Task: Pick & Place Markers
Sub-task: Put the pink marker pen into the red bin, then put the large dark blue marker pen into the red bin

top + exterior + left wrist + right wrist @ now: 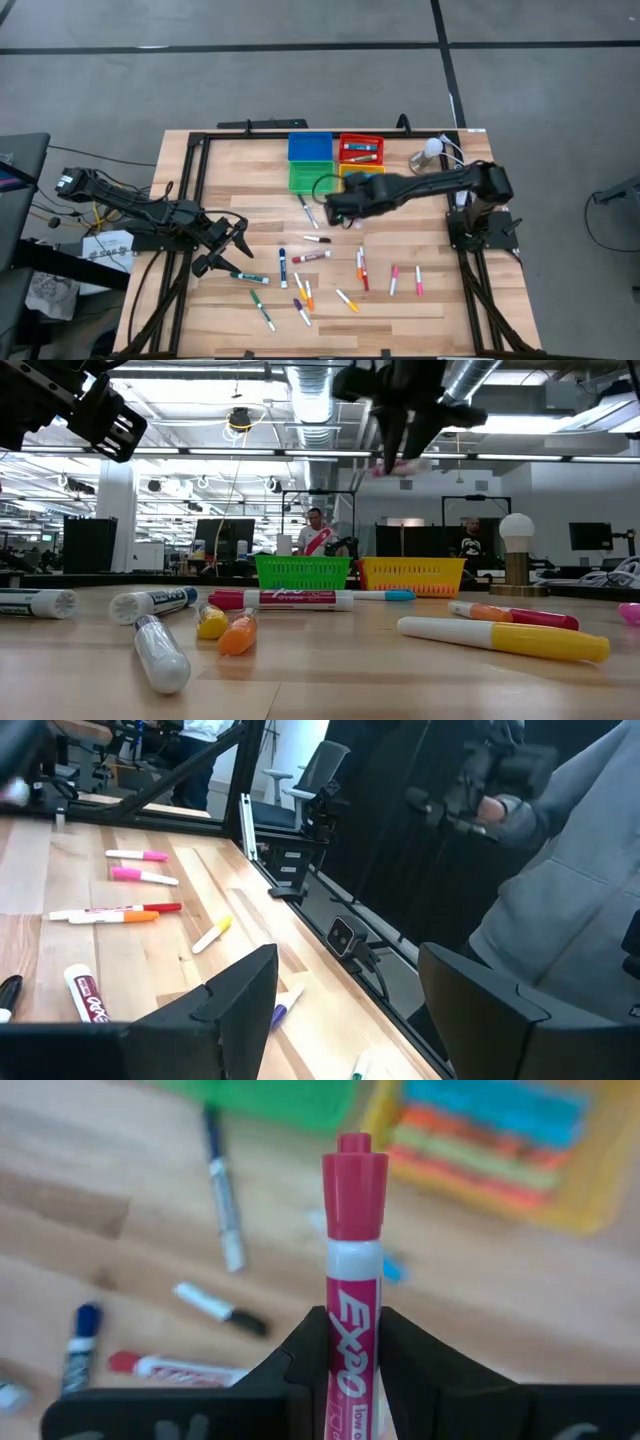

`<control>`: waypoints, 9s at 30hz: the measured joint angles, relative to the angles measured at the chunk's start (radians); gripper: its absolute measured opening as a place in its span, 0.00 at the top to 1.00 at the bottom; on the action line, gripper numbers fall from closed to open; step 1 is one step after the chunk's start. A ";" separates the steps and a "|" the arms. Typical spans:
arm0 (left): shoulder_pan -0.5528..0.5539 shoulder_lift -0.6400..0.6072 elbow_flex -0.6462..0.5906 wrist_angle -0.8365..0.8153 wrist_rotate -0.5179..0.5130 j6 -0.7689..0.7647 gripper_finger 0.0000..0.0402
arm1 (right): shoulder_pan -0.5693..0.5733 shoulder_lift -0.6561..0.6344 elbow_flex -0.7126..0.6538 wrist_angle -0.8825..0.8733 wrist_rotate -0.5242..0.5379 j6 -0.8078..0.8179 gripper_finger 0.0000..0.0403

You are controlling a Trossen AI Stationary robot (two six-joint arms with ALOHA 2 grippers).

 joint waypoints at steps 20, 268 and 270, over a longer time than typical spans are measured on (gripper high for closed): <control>0.000 0.000 0.000 0.006 0.000 0.000 0.40 | -0.439 -0.120 0.000 0.039 0.077 -1.188 0.85; 0.024 0.769 0.433 -0.095 -0.332 -1.029 0.40 | 0.078 -1.545 -1.402 1.414 0.011 -0.941 0.75; -0.003 0.749 0.433 -0.138 -0.408 -1.067 0.40 | 0.090 -1.542 -1.402 1.372 0.012 -0.924 0.75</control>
